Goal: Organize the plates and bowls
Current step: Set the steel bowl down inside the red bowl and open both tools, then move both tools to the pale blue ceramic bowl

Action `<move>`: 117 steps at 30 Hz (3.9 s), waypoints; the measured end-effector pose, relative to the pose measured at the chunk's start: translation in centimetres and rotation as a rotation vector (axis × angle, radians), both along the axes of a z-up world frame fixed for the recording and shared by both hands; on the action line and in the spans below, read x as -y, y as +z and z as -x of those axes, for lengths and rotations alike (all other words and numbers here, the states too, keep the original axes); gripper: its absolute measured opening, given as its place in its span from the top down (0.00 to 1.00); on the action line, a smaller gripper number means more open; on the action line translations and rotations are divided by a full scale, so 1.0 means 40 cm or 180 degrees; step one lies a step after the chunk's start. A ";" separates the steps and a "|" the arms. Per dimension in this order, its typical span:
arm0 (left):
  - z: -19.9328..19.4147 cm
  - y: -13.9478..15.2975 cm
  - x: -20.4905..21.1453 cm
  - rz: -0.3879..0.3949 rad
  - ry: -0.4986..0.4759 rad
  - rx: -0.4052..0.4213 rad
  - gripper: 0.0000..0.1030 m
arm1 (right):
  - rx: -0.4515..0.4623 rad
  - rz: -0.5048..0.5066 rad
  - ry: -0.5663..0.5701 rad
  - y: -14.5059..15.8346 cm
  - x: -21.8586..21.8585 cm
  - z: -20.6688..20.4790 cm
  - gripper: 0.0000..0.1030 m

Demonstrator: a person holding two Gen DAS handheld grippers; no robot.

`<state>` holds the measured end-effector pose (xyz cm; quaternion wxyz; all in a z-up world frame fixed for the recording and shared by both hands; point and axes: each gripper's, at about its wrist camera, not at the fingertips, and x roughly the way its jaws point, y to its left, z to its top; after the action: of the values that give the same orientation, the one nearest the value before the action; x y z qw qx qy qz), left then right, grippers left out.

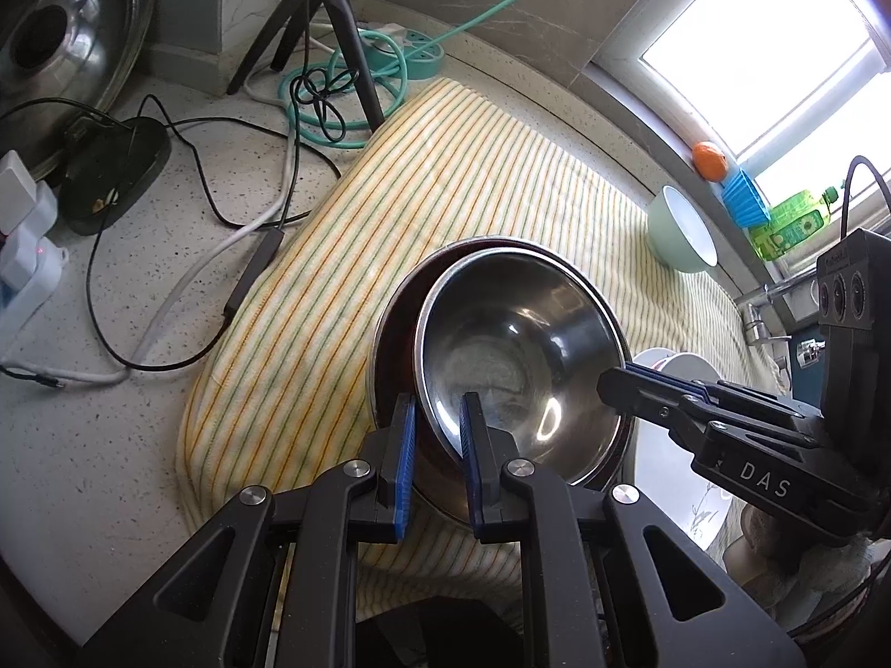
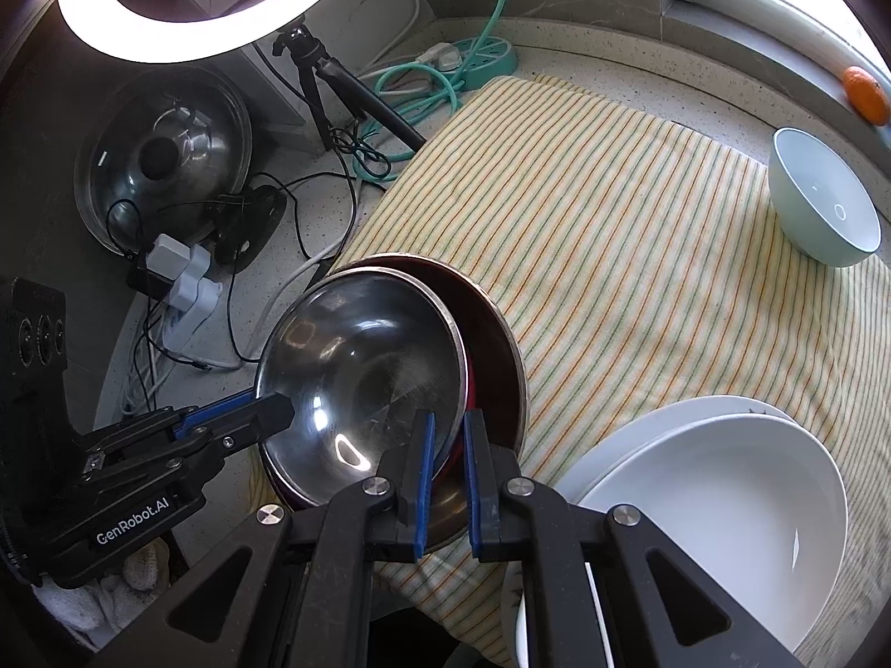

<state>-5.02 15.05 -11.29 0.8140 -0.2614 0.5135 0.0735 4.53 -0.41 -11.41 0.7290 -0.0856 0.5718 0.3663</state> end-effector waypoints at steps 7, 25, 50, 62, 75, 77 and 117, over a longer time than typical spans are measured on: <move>-0.004 -0.011 0.002 0.0022 -0.0042 -0.0062 0.87 | 0.0009 0.0102 0.0044 -0.007 -0.009 -0.001 0.91; -0.015 -0.016 0.013 -0.0119 -0.0099 -0.0138 0.87 | 0.0113 0.0328 0.0171 -0.017 -0.030 0.015 0.86; -0.008 0.015 0.015 -0.0220 -0.0096 -0.0030 0.86 | 0.0193 0.0161 0.0172 0.024 -0.008 0.022 0.79; -0.019 0.020 0.016 -0.0307 -0.0106 -0.0009 0.86 | 0.0144 0.0069 0.0139 0.031 0.010 0.027 0.79; -0.050 0.127 0.058 -0.0235 -0.0105 0.0352 0.86 | 0.0381 -0.0303 -0.0276 0.147 0.186 -0.028 0.79; -0.070 0.130 0.072 -0.0184 -0.0118 0.0363 0.86 | 0.0444 -0.0323 -0.0343 0.167 0.225 -0.048 0.79; -0.543 0.064 0.330 -0.0130 -0.0037 0.0223 0.52 | 0.0342 -0.0397 -0.0788 0.096 0.529 -0.657 0.49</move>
<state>16.72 1.84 -8.75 0.8371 -0.2441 0.4845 0.0700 30.81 -21.55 -7.56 0.8021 0.0114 0.5143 0.3033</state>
